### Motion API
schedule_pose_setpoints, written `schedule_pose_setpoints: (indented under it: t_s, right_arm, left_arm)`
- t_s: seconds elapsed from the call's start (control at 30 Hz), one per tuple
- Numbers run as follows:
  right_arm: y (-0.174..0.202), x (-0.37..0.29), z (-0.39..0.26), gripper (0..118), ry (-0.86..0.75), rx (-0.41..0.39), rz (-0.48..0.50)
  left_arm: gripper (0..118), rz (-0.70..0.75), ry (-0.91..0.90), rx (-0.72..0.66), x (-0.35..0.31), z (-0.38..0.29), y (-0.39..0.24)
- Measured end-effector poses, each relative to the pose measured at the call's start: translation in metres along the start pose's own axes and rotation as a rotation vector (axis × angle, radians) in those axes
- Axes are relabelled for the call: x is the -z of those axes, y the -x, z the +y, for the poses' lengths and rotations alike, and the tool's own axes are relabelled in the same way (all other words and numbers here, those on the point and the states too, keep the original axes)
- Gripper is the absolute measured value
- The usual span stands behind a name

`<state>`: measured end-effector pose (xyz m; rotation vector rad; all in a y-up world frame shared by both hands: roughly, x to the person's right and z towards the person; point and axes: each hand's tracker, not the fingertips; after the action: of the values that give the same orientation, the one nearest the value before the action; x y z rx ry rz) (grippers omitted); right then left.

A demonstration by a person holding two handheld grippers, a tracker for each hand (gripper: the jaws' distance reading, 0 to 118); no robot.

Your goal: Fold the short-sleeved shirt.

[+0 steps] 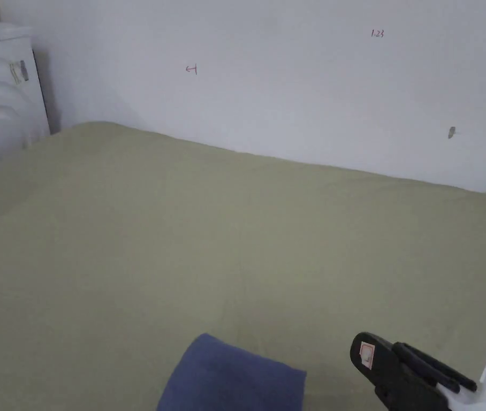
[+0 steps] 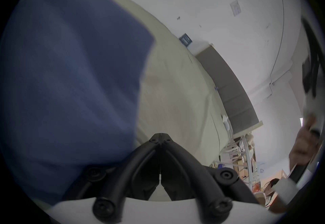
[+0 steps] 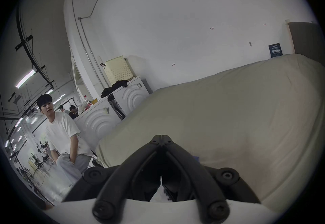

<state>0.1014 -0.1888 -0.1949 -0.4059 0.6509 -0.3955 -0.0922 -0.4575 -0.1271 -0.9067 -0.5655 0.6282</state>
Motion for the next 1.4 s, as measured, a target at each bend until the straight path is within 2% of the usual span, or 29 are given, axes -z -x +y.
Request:
schedule_pose_setpoints:
  t_s: [0.1,0.2,0.37,0.43,0.5,0.57,0.6,0.7,0.83,0.87,0.9,0.93,0.97,1.0,1.03,1.07,1.13,1.17,1.23,1.27,1.33,1.37,1.4]
  right_arm:
    - [-0.004,0.005,0.0,2,-0.002,0.0,0.003]
    - [-0.01,0.021,-0.004,2,0.045,-0.018,0.018]
    - [-0.027,0.085,-0.035,2,0.214,-0.032,0.083]
    - [-0.034,0.115,-0.058,2,0.303,0.028,0.138]
    - [-0.042,0.144,-0.086,2,0.393,0.111,0.178]
    - [-0.051,0.161,-0.107,2,0.458,0.145,0.136]
    - [-0.06,0.166,-0.116,2,0.495,0.184,0.121]
    - [-0.081,0.162,-0.125,2,0.471,0.292,0.099]
    - [-0.081,0.159,-0.121,2,0.487,0.236,0.105]
    - [-0.081,0.159,-0.12,2,0.486,0.231,0.109]
    - [-0.081,0.159,-0.12,2,0.487,0.23,0.109]
    - [-0.081,0.16,-0.12,2,0.49,0.235,0.109]
    - [-0.082,0.16,-0.12,2,0.489,0.243,0.11]
    - [-0.082,0.159,-0.12,2,0.487,0.244,0.111]
    - [-0.083,0.158,-0.122,2,0.485,0.244,0.113]
    - [-0.083,0.158,-0.122,2,0.482,0.248,0.114]
    - [-0.084,0.158,-0.122,2,0.478,0.254,0.116]
    - [-0.082,0.157,-0.122,2,0.475,0.258,0.116]
    - [-0.081,0.155,-0.122,2,0.469,0.25,0.115]
    - [-0.08,0.154,-0.122,2,0.464,0.243,0.115]
    - [-0.077,0.151,-0.12,2,0.459,0.226,0.102]
    - [-0.075,0.149,-0.119,2,0.455,0.211,0.096]
    - [-0.073,0.148,-0.117,2,0.455,0.185,0.087]
  left_arm:
    - [0,-0.018,0.001,0.022,-0.013,-0.007,-0.013]
    - [0,-0.071,-0.107,0.034,-0.052,0.016,-0.019]
    - [0,0.104,-0.301,-0.003,-0.138,0.075,0.013]
    - [0,0.175,-0.369,-0.03,-0.163,0.094,0.038]
    - [0,0.249,-0.394,-0.121,-0.181,0.111,0.062]
    - [0,0.258,-0.412,-0.167,-0.192,0.121,0.078]
    - [0,0.232,-0.4,-0.156,-0.195,0.126,0.088]
    - [0,0.175,-0.293,-0.126,-0.201,0.126,0.106]
    - [0,0.12,-0.125,-0.07,-0.197,0.123,0.12]
    - [3,0.095,-0.091,-0.072,-0.193,0.121,0.121]
    - [13,0.081,-0.075,-0.075,-0.188,0.122,0.121]
    - [30,0.059,-0.043,-0.076,-0.183,0.123,0.124]
    - [60,0.067,-0.018,-0.07,-0.178,0.124,0.127]
    - [79,0.055,-0.015,-0.072,-0.171,0.122,0.13]
    - [87,0.025,0.019,-0.091,-0.166,0.122,0.132]
    - [88,0.005,0.043,-0.123,-0.159,0.12,0.131]
    - [88,-0.062,0.09,-0.166,-0.145,0.113,0.129]
    - [88,-0.051,0.114,-0.188,-0.137,0.108,0.126]
    - [87,-0.105,0.06,-0.171,-0.122,0.102,0.12]
    - [77,-0.112,0.033,-0.185,-0.12,0.101,0.115]
    - [28,-0.058,0.036,-0.249,-0.121,0.1,0.11]
    - [27,0.012,0.04,-0.248,-0.122,0.1,0.113]
    - [27,-0.015,0.039,-0.25,-0.125,0.1,0.113]
